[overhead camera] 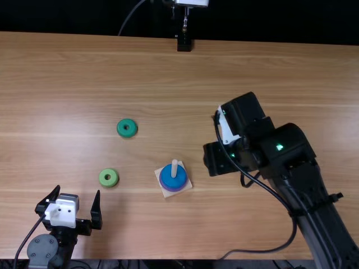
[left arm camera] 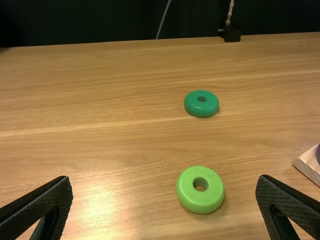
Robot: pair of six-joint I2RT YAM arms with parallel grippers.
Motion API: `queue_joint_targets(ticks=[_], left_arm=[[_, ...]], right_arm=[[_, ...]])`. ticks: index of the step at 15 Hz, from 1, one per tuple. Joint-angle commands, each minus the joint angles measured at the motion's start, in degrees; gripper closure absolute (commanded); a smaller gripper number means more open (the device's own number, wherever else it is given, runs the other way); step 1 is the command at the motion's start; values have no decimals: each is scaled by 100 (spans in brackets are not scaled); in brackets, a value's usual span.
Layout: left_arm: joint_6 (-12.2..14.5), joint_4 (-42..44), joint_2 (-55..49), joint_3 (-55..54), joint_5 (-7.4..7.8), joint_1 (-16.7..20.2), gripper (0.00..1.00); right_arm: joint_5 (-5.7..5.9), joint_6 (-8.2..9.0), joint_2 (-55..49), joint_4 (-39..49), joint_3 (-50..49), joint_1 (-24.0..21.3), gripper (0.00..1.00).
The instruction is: Build the Hanoi tower: stack the rings onto the peg from bottom to top in this color order: purple, dark blue, light blue, dark green, light green, yellow, orange.
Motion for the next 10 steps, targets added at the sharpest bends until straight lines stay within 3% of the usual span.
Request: queue_joint_targets(ticks=[1,6,8,10], left_arm=[[94,-433,-69,-598,50,63,0],[94,-433,-69,-598,50,63,0],[94,-433,-69,-598,50,63,0],[94,-433,-69,-598,50,63,0]], right_arm=[[-126,48,298,-80,391,251,100],[-126,132,755,-165,927,664,100],[-126,406,922,-154,927,717,100],[-115,438,1124,-122,944,875,100]])
